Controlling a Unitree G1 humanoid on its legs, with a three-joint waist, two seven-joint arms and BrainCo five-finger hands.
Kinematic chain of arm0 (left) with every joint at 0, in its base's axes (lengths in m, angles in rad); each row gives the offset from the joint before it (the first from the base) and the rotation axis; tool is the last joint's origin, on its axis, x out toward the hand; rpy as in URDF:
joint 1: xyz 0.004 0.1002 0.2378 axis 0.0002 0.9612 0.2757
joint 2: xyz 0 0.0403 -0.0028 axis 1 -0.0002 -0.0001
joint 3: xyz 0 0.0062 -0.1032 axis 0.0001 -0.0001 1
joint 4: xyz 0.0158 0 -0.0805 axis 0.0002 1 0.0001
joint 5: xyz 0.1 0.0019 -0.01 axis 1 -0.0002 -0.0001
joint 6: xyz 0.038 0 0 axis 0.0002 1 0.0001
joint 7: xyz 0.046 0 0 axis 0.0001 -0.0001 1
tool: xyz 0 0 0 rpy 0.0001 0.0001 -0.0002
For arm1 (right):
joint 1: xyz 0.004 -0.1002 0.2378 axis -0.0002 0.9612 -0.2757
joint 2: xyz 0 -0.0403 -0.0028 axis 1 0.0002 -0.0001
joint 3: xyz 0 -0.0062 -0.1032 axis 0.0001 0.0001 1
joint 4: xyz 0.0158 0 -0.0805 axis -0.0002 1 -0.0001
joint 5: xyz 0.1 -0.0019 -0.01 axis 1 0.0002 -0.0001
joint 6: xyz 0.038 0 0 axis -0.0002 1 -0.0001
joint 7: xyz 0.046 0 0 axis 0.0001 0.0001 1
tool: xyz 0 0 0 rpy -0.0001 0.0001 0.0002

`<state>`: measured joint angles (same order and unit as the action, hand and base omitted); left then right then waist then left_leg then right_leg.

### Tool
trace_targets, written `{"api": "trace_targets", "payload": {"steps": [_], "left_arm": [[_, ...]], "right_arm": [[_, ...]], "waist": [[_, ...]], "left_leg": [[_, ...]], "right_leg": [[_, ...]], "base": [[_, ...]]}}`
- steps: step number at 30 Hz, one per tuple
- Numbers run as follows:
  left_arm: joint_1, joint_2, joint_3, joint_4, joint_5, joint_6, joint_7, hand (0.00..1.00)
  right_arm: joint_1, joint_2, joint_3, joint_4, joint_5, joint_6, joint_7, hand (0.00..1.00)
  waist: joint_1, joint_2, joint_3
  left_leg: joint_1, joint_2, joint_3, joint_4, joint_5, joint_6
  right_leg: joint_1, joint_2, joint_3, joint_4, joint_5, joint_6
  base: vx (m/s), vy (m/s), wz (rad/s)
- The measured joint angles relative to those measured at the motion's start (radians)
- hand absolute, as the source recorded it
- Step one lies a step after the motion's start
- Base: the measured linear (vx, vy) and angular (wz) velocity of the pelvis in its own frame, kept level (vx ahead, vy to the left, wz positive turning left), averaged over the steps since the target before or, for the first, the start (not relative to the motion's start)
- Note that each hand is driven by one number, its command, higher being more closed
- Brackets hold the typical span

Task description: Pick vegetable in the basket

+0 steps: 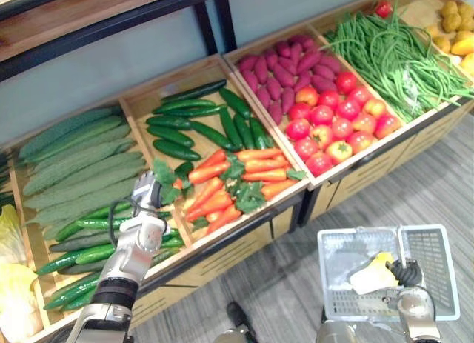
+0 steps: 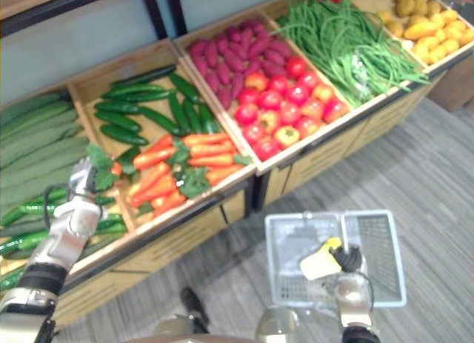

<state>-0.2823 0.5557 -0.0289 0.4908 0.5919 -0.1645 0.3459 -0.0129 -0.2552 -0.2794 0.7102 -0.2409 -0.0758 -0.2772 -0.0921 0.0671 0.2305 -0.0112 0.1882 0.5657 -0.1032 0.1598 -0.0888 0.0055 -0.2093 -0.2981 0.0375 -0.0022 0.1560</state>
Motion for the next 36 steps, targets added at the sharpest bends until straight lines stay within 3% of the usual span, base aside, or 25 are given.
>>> {"api": "trace_targets", "payload": {"steps": [7, 9, 11, 14, 19, 26, 31, 36], "left_arm": [[0.013, 0.0, -0.003, -0.032, 0.0, 0.004, -0.005, 1.0], [0.021, 0.01, -0.037, -0.184, 0.0, -0.002, -0.02, 1.0], [0.026, 0.063, -0.12, -0.327, 0.0, -0.06, -0.052, 1.0], [0.023, 0.077, -0.174, -0.408, 0.0, -0.108, -0.078, 1.0], [0.015, 0.106, -0.258, -0.497, -0.001, -0.159, -0.106, 1.0], [-0.036, 0.131, -0.372, -0.525, -0.006, -0.185, -0.135, 1.0], [-0.1, 0.135, -0.534, -0.566, -0.043, -0.198, -0.16, 1.0], [-0.174, 0.052, -0.699, -0.555, -0.077, -0.199, -0.203, 1.0]], "right_arm": [[0.016, 0.0, -0.036, 0.003, 0.0, 0.005, 0.002, 1.0], [0.014, -0.006, -0.064, 0.011, -0.009, 0.012, 0.004, 1.0], [0.006, -0.022, -0.067, 0.021, -0.035, 0.021, 0.01, 1.0], [-0.009, -0.052, -0.066, 0.048, -0.036, 0.021, 0.025, 1.0], [-0.032, -0.124, -0.043, 0.052, -0.042, 0.024, 0.045, 1.0], [-0.035, -0.141, 0.009, 0.048, -0.073, 0.024, 0.06, 1.0], [-0.03, -0.141, 0.078, -0.016, -0.073, 0.024, 0.1, 1.0], [-0.027, -0.154, 0.147, -0.132, -0.06, 0.021, 0.162, 1.0]], "waist": [[0.014, 0.0, -0.022], [0.018, -0.002, -0.025], [0.018, 0.001, -0.054], [0.014, 0.008, -0.089], [0.013, 0.017, -0.097], [0.013, 0.009, -0.102], [0.007, -0.001, -0.107], [-0.021, -0.01, -0.113]], "left_leg": [[0.003, -0.002, -0.011, 0.001, 0.001, 0.001], [0.003, -0.004, -0.027, 0.003, 0.004, 0.004], [0.003, -0.006, -0.028, 0.003, 0.006, 0.006], [0.003, -0.005, -0.028, 0.0, 0.008, 0.008], [0.01, -0.001, -0.013, -0.001, 0.006, 0.005], [0.02, 0.0, 0.01, -0.001, 0.004, 0.003], [0.021, -0.003, 0.032, -0.001, 0.004, 0.008], [0.023, -0.004, 0.056, -0.001, 0.007, 0.011]], "right_leg": [[0.016, -0.001, -0.012, -0.004, 0.0, 0.0], [0.027, -0.002, -0.022, -0.003, 0.0, 0.0], [0.029, -0.004, -0.022, -0.002, 0.0, 0.0], [0.029, -0.003, -0.02, 0.0, 0.0, -0.001], [0.014, 0.0, 0.008, 0.011, -0.001, -0.002], [0.009, -0.004, 0.032, 0.008, 0.009, -0.001], [-0.003, -0.007, 0.056, 0.001, 0.025, 0.006], [-0.019, -0.005, 0.078, 0.003, 0.027, 0.004]], "base": [[-0.02, -0.038, 0.06], [-0.02, -0.029, 0.2], [-0.04, -0.029, 0.07], [-0.05, -0.045, -0.01], [-0.09, -0.049, -0.11], [-0.05, -0.044, -0.1], [-0.01, -0.04, -0.12], [-0.01, -0.048, -0.12]]}}
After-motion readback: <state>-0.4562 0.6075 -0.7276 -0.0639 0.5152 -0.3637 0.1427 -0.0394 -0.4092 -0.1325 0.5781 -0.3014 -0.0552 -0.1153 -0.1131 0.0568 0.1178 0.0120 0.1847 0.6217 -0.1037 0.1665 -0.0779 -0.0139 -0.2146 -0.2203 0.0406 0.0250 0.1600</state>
